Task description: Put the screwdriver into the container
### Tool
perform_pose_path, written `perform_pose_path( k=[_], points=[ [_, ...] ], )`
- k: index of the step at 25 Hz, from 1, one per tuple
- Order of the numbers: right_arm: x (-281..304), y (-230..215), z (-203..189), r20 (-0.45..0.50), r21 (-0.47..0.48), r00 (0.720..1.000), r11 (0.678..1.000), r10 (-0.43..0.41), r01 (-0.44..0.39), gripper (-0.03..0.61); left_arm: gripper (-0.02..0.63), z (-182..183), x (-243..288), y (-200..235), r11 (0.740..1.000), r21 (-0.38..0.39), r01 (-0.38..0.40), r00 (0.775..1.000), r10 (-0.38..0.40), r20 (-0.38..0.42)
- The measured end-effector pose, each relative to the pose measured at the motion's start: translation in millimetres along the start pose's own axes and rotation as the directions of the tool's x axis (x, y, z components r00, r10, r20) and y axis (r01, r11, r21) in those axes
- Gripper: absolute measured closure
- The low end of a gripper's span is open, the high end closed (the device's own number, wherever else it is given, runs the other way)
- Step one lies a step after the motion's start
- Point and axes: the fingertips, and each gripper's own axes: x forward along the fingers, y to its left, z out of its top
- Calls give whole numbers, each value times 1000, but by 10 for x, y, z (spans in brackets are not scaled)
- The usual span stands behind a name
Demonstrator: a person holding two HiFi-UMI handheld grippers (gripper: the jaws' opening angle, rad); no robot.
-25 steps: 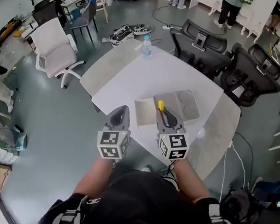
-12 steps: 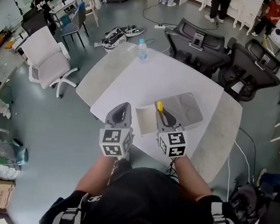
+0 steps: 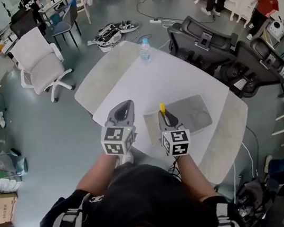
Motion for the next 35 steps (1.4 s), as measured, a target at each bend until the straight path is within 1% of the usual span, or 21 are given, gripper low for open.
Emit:
perform_pose_path(
  k=[4, 8, 14, 17, 23, 27, 31, 33, 35],
  points=[
    [231, -25, -247, -93, 29, 995, 999, -25, 27, 511, 611, -4, 101, 135, 1000, -2, 27, 1000, -27, -2],
    [425, -13, -470, -175, 57, 984, 998, -24, 34, 511, 611, 18, 162, 283, 999, -17, 33, 999, -33, -4],
    [616, 66, -803, -284, 69, 959, 997, -22, 43, 511, 611, -68, 174, 506, 999, -35, 36, 999, -37, -30],
    [699, 52, -941, -324, 82, 946, 995, -23, 52, 511, 611, -76, 197, 546, 998, -34, 46, 999, -47, -27],
    [830, 56, -1182, -413, 80, 910, 995, -28, 66, 511, 611, -60, 229, 580, 998, -21, 64, 998, -64, -27],
    [857, 16, -1374, -469, 94, 883, 992, -31, 85, 511, 611, -84, 255, 537, 997, -16, 73, 997, -73, -38],
    [935, 8, -1486, -497, 85, 867, 992, -38, 93, 511, 611, -88, 264, 547, 997, -7, 81, 996, -81, -42],
    [963, -9, -1586, -526, 85, 849, 991, -47, 107, 511, 611, -104, 255, 572, 997, -7, 79, 996, -79, -46],
    [945, -12, -1671, -565, 93, 824, 988, -51, 125, 511, 611, -120, 238, 595, 997, -8, 72, 996, -73, -47]
  ],
)
